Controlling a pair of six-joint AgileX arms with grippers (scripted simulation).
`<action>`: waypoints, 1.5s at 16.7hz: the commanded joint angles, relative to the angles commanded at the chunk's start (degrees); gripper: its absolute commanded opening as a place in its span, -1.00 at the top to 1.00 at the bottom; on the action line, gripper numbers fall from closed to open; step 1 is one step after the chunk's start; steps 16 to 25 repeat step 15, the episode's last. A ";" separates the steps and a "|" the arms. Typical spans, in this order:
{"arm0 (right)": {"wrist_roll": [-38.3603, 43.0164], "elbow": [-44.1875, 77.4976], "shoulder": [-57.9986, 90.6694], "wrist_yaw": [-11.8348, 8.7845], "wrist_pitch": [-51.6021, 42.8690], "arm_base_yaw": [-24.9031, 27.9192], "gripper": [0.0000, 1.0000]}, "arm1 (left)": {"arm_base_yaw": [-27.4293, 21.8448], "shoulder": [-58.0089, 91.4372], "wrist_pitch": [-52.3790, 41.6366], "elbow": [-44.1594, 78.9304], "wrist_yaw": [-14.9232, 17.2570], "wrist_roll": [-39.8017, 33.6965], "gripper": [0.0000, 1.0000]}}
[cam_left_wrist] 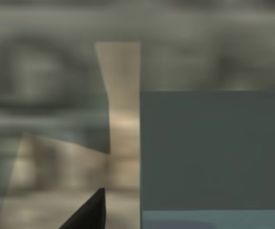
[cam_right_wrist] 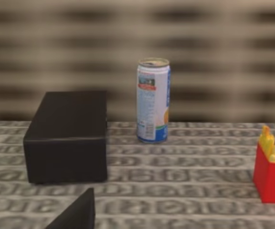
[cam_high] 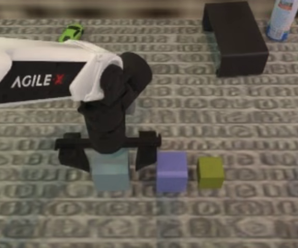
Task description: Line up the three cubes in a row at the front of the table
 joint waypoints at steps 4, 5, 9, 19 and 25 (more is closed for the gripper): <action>0.00 0.00 0.00 0.00 0.00 0.00 -1.00 | 0.00 0.00 0.00 0.00 0.00 0.00 -1.00; 0.00 0.00 0.00 0.00 0.00 0.00 -1.00 | 0.05 -0.04 -0.01 0.01 0.00 0.00 -1.00; 0.00 0.00 0.00 0.00 0.00 0.00 -1.00 | 0.27 -1.30 -4.38 3.28 -0.04 -0.14 -1.00; 0.00 0.00 0.00 0.00 0.00 0.00 -1.00 | 1.06 -4.88 -14.69 9.84 -0.03 -0.21 -1.00; 0.00 0.00 0.00 0.00 0.00 0.00 -1.00 | 1.06 -4.88 -14.69 9.84 -0.03 -0.21 -1.00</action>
